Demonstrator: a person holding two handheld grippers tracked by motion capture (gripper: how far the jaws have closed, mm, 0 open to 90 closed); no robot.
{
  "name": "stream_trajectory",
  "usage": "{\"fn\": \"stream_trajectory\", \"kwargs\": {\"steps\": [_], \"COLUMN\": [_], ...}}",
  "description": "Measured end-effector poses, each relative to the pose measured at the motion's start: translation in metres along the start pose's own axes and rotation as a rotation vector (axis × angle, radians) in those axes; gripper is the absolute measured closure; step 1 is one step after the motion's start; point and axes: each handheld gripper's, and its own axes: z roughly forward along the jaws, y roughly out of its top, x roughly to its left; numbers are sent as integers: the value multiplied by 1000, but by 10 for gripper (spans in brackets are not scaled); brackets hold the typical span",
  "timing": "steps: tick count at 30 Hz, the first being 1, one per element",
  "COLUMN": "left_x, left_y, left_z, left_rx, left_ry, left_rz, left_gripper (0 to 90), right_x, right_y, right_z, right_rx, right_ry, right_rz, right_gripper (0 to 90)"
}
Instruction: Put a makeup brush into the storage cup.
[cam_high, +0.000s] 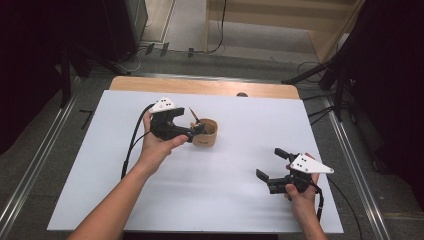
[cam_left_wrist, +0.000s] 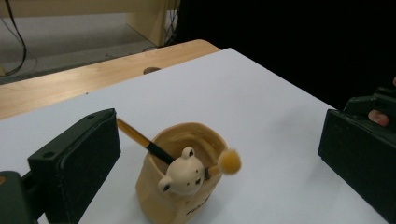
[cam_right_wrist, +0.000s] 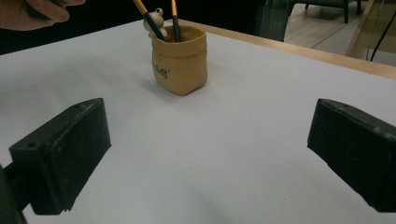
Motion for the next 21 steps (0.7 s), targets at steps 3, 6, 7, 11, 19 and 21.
{"fn": "stream_trajectory", "kwargs": {"steps": [3,6,7,11,19,21], "left_x": [2,6,7,12,19,20], "left_y": [-4,-8,-10,-16,-30,-33], "left_z": [-10,-20,-24,-36,-59,-64], "left_rx": [-16,-33,-42,-71,-94,-94], "left_ry": [11,15,16,21,47,56], "left_rz": [3,2,0,-14,-10,-6], "left_gripper": [0,0,0,0,0,0], "right_x": [0,0,-1,-1,-1,-1], "right_y": [-1,-2,-2,-3,-3,-4], "right_z": [1,2,2,2,2,2], "right_rx": [10,16,19,17,18,19], "right_ry": [-2,-8,-11,-13,-16,-16], "right_rz": [-7,-3,-2,-2,0,2], "right_gripper": [0,0,0,0,0,0]}}
